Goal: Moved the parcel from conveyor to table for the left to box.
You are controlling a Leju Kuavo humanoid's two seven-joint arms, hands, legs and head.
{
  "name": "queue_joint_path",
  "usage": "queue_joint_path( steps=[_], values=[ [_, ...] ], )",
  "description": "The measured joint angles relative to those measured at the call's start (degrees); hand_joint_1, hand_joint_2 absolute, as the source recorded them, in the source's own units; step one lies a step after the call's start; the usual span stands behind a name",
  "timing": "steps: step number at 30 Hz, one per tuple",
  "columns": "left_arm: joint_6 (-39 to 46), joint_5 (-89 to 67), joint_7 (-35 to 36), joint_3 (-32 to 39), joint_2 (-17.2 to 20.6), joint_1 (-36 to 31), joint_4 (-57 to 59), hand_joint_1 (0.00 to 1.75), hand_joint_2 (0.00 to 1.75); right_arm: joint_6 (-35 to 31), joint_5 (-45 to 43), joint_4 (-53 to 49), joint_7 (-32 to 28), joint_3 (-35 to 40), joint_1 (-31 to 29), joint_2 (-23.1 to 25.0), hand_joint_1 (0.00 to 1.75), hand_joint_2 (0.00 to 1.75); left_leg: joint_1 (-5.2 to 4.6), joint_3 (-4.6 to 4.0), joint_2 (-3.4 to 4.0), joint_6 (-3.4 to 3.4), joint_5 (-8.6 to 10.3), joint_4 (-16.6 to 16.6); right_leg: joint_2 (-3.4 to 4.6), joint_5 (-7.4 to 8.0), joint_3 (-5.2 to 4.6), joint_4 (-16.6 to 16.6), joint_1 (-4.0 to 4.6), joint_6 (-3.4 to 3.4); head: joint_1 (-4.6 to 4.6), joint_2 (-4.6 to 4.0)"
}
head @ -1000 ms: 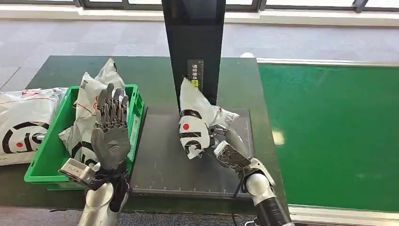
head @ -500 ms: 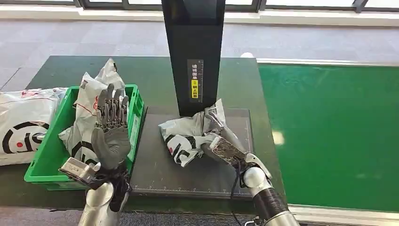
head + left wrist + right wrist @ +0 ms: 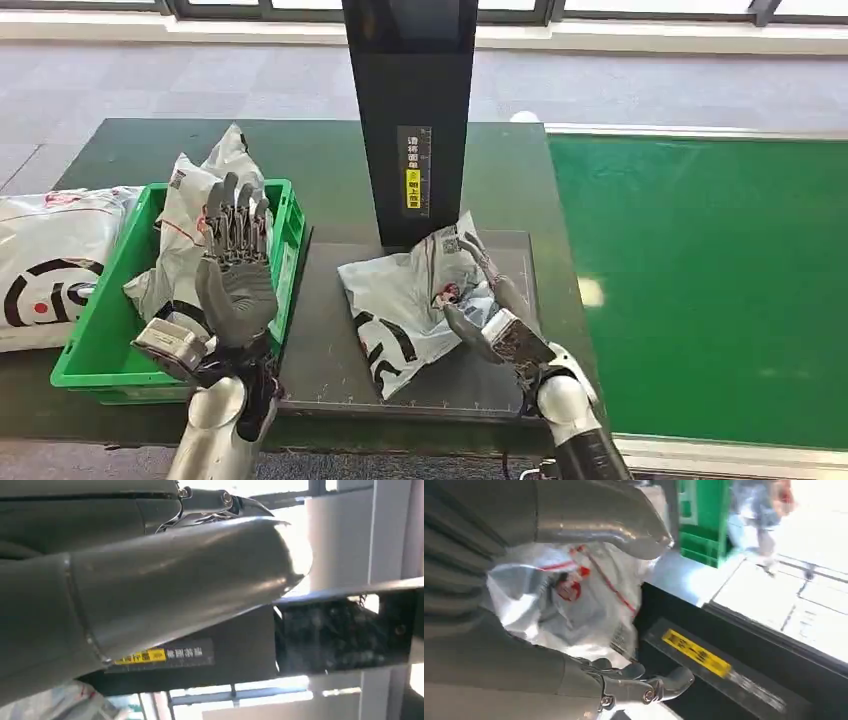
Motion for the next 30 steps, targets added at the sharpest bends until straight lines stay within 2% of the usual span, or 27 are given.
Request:
queue_joint_path(
  steps=[4,8,10,13,17,23,26,27,28,30],
  values=[
    [4.23,-0.04,1.82,-0.89,0.00,-0.18,0.66,0.00,0.00,2.54,-3.53,-7.21,-4.22,-1.33,2.21,-0.11,0.00,0.00,0.00,-0.01,-0.01,0.00,0.00,0.00,-0.01,0.00,0.03,0.00,0.00,0.00,0.02,0.00],
    [6.54,-1.00,2.98,-1.92,0.00,-0.39,1.14,0.00,0.00,3.89,-5.19,-11.82,-4.54,-2.03,3.25,-0.20,0.00,0.00,-0.01,0.00,0.04,0.00,0.00,0.00,0.07,0.02,0.02,0.00,-0.01,0.01,0.00,0.00],
    [9.92,-3.92,5.95,-2.81,0.02,-0.67,1.83,0.00,0.00,4.94,-8.61,-16.30,-4.67,-2.12,4.36,-0.39,0.00,0.00,-0.01,-0.03,-0.03,0.01,0.00,0.01,-0.02,0.02,0.02,0.00,-0.01,0.01,0.02,0.00],
    [14.78,-9.05,7.89,-4.37,0.02,-0.95,3.11,0.00,0.00,4.30,-9.03,-20.40,-4.78,-2.27,4.50,-0.48,0.00,0.00,-0.01,0.01,0.11,0.00,-0.01,0.01,0.11,0.02,-0.01,0.00,-0.01,0.01,0.02,0.00],
    [14.89,-14.86,9.77,-6.92,0.20,-2.32,5.00,0.00,0.00,4.72,-10.36,-23.26,-4.74,-2.51,4.55,-0.48,0.00,0.00,-0.01,0.01,0.07,0.00,0.00,0.01,0.09,0.02,0.01,-0.01,-0.01,0.02,0.00,0.00],
    [12.57,-41.77,16.55,-13.14,1.42,-5.33,13.54,0.00,0.00,3.82,-12.86,-27.94,-4.69,-2.91,4.52,-0.50,0.00,0.00,-0.01,0.02,0.11,0.00,0.01,0.01,0.13,0.06,0.00,0.00,-0.02,0.02,0.02,0.00],
    [12.70,-43.40,16.94,-14.75,1.64,-5.61,16.24,0.00,0.00,3.78,-13.16,-29.80,-4.67,-3.58,4.78,-0.52,0.00,0.00,-0.01,0.02,0.16,0.00,0.00,0.01,0.15,0.06,-0.02,0.00,-0.02,0.02,0.02,0.00],
    [12.70,-43.54,17.05,-14.99,1.70,-5.76,16.86,0.00,1.75,3.78,-13.18,-30.15,-4.67,-3.72,4.83,-0.52,0.00,0.00,-0.01,0.02,0.16,0.00,0.00,0.01,0.15,0.06,-0.01,0.00,-0.01,0.02,0.00,0.00],
    [12.70,-44.33,17.26,-15.27,1.79,-5.91,17.50,0.00,1.75,3.71,-13.20,-30.52,-4.67,-3.74,4.87,-0.55,0.00,1.75,-0.01,0.02,0.15,0.00,0.00,0.01,0.15,0.06,-0.02,0.00,-0.01,0.02,0.02,0.00],
    [12.27,-48.33,18.49,-16.15,2.03,-6.25,18.67,0.00,1.75,3.45,-13.60,-31.30,-4.65,-3.76,5.00,-0.55,0.00,1.75,-0.01,0.01,0.12,0.00,0.00,0.00,0.14,0.06,-0.03,0.00,-0.01,0.02,0.02,0.00]
  ],
)
